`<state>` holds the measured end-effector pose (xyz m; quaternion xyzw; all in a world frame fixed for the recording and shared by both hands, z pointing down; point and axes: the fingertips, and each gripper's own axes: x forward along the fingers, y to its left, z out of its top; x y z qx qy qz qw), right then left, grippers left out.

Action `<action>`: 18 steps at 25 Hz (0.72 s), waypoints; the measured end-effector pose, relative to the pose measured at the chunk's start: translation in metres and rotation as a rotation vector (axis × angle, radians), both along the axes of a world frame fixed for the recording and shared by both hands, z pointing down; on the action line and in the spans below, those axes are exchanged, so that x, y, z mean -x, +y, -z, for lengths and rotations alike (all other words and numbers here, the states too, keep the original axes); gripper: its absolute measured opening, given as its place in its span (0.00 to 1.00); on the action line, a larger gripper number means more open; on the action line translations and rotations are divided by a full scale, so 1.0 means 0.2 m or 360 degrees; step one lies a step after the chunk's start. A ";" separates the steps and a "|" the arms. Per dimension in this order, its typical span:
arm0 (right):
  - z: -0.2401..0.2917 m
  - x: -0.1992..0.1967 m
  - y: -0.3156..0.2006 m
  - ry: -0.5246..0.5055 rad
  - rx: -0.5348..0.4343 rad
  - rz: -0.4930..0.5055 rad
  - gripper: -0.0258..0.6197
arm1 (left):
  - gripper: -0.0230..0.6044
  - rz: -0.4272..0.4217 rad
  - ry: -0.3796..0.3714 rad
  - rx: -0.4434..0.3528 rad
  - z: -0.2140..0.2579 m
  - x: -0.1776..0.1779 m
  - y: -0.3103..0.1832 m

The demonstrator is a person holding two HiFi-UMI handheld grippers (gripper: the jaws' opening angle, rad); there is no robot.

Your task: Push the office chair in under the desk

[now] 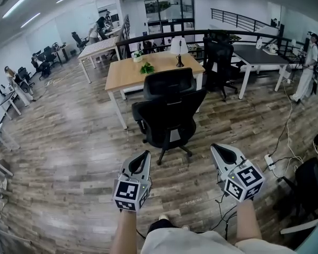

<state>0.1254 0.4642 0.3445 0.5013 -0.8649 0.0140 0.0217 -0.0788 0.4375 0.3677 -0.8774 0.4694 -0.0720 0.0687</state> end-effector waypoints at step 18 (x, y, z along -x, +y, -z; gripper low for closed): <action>-0.01 -0.13 -0.81 -0.0047 -0.0050 -0.0062 0.04 | 0.07 0.0088 0.0062 -0.0019 -0.05 -0.01 -0.86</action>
